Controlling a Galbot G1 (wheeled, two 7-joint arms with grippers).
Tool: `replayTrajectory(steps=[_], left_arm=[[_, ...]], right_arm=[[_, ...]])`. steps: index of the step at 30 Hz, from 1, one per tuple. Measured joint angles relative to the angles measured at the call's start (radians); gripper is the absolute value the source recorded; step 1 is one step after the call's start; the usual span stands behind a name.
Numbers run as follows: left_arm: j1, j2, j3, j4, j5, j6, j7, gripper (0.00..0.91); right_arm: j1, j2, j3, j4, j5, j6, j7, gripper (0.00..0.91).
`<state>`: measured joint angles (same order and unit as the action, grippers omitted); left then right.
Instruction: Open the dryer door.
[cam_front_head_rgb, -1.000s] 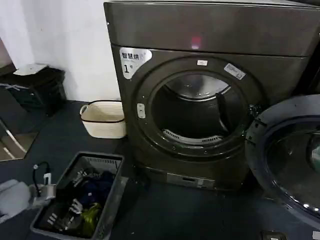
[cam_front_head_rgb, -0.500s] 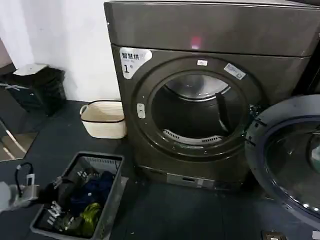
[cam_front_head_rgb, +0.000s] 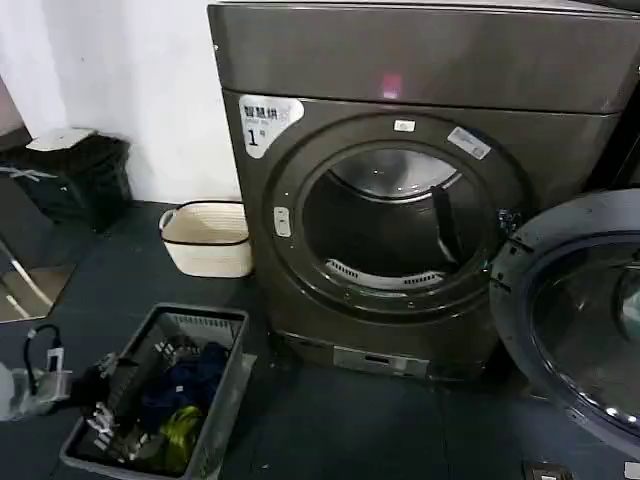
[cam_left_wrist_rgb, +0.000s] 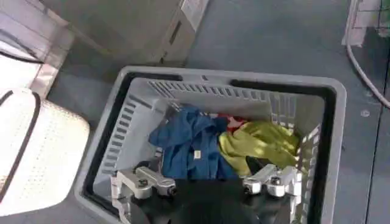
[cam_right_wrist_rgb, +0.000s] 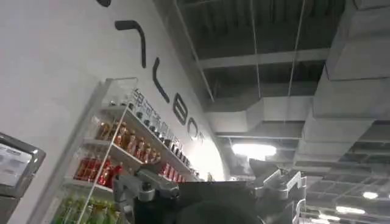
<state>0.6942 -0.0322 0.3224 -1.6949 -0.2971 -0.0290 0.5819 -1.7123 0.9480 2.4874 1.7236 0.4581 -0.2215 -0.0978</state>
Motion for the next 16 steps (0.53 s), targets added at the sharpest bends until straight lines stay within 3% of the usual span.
replayTrajectory(steps=[16], left_arm=[[0.004,0.011,-0.015,0.007,0.001,-0.004,0.007,0.907]], right_arm=[[-0.013,-0.004,0.032,-0.005,0.000,-0.010,0.003,0.907]])
